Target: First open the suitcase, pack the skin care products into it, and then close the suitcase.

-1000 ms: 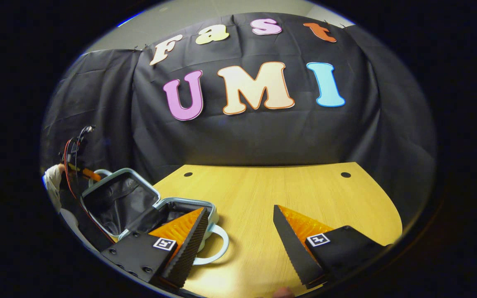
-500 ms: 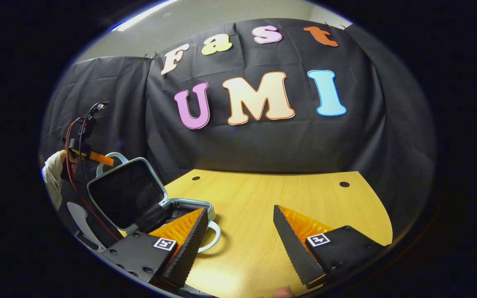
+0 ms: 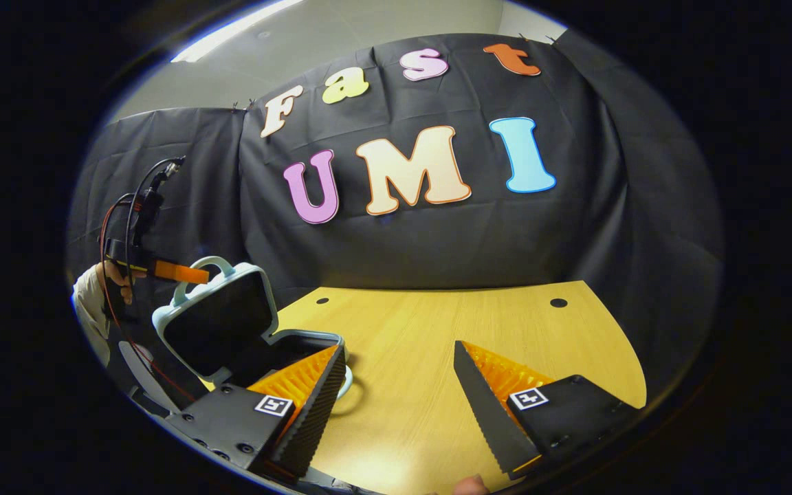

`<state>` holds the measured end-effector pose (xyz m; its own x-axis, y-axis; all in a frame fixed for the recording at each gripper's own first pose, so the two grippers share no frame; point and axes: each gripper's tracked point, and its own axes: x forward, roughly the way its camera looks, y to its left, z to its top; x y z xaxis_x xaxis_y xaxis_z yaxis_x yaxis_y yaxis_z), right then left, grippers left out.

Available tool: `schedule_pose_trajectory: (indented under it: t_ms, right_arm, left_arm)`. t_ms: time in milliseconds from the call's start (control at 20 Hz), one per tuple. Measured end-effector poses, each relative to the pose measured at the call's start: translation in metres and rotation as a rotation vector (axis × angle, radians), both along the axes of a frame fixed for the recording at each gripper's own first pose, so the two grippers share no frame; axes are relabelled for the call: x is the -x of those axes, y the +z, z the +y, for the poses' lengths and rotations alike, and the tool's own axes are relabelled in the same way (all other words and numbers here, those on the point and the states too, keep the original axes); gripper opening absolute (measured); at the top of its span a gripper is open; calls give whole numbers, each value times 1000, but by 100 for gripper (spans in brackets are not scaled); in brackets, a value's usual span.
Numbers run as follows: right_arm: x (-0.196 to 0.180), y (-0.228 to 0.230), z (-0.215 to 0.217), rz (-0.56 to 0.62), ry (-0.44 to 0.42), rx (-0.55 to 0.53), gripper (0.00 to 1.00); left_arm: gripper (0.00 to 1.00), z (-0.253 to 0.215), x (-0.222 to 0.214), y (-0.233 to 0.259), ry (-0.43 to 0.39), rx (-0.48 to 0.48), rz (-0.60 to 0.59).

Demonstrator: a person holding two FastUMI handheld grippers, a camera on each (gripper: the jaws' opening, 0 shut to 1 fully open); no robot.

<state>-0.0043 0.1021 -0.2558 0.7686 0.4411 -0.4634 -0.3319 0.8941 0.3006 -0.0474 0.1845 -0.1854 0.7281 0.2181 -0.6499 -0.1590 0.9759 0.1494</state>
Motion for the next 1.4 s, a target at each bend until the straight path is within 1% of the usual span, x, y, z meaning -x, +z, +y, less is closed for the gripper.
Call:
schedule_pose_trajectory:
  t_ms: [100,200,300,450,650,750,950,1050,1200,1300,1350,1400]
  right_arm:
    - [0,1,-17,-3,-22,-8,98]
    - [1,-1,-30,5,-41,-9,98]
    - [3,-5,-47,17,-61,5,98]
    - [-4,-6,-76,25,-87,29,98]
    - [-6,-5,-113,21,-110,76,98]
    - [-9,-3,-126,19,-132,79,98]
    - [-13,-3,-137,20,-150,84,98]
    - [-15,-1,-144,3,-149,111,98]
    - [-20,1,-157,-28,-144,150,98]
    - [-26,7,-165,-54,-151,147,98]
    - [-33,15,-172,-90,-165,152,98]
    - [-41,25,-180,-136,-179,167,98]
  left_arm:
    - [2,-34,-1,-17,-46,41,33]
    - [2,-56,-5,-32,-79,46,53]
    - [1,-77,-8,-53,-98,68,89]
    - [2,-104,-12,-84,-108,108,121]
    - [2,-133,-8,-129,-138,126,173]
    - [2,-143,-5,-150,-154,128,202]
    - [2,-152,-2,-184,-162,137,254]
    - [1,-156,0,-199,-160,149,271]
    - [10,-162,2,-199,-153,99,259]
    - [18,-176,-2,-188,-144,127,218]
    - [20,-179,-3,-178,-123,136,204]
    - [34,-182,-14,-156,-110,125,108]
